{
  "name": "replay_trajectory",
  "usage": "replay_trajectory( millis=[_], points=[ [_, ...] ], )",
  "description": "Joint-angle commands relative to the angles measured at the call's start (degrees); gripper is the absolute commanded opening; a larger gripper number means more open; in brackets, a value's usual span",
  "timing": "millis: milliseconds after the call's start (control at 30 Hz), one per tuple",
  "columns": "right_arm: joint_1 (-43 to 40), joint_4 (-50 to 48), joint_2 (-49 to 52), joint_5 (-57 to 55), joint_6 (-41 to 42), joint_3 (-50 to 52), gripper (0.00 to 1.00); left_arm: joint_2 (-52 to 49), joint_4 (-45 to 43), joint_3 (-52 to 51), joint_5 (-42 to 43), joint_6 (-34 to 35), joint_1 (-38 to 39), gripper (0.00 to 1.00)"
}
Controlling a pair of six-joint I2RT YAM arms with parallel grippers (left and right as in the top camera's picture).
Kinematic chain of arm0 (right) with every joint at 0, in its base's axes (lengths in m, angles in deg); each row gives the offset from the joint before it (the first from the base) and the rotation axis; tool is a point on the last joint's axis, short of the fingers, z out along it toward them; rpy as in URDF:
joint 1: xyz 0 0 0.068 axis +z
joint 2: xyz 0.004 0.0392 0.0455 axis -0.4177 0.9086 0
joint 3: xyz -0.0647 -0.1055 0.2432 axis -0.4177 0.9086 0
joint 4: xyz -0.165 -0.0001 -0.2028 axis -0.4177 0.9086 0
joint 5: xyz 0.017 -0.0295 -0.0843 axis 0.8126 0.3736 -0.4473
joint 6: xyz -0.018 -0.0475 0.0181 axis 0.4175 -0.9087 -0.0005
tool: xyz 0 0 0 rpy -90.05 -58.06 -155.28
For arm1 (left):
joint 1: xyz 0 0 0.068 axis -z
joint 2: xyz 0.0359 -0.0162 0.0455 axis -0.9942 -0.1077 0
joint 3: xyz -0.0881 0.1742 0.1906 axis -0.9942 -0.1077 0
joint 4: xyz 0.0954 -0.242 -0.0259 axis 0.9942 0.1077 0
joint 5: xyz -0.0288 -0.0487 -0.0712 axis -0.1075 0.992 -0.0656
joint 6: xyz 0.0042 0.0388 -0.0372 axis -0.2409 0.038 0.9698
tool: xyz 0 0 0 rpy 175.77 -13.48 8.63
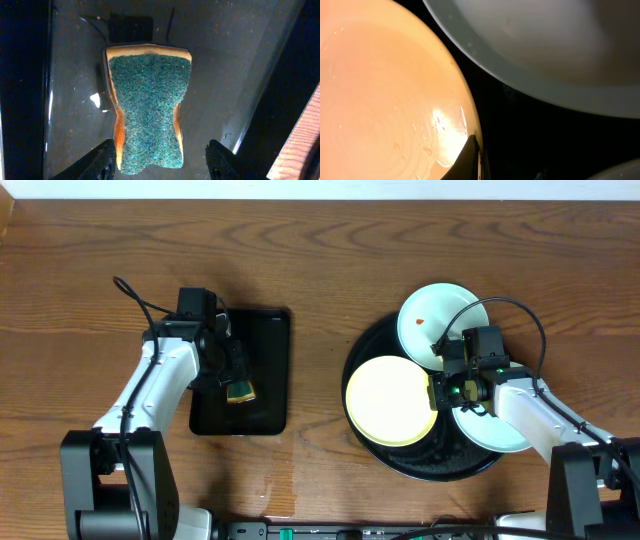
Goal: Clean dirty plates on tray and stack at the side
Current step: 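Lift the yellow plate with the right gripper and set it right of the tray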
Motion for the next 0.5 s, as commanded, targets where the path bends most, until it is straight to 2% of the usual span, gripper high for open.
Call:
replay_trajectory(
  millis=[0, 200, 467],
  points=[
    [1.2, 0.57, 0.13, 6.91, 0.02, 0.37, 0.01, 0.42, 0.2, -0.39, -0.74, -0.76, -0.39, 0.59],
    [1.14, 0.11, -7.41, 5.01, 0.22, -0.83, 0.01, 0.42, 0.17, -0.39, -0.74, -0.76, -0.39, 0.59],
    [1.14, -3.52, -18.34, -11.3, -2.45, -0.87, 0.01, 0.42, 0.17, -0.39, -0.74, -0.76, -0.39, 0.59]
  ],
)
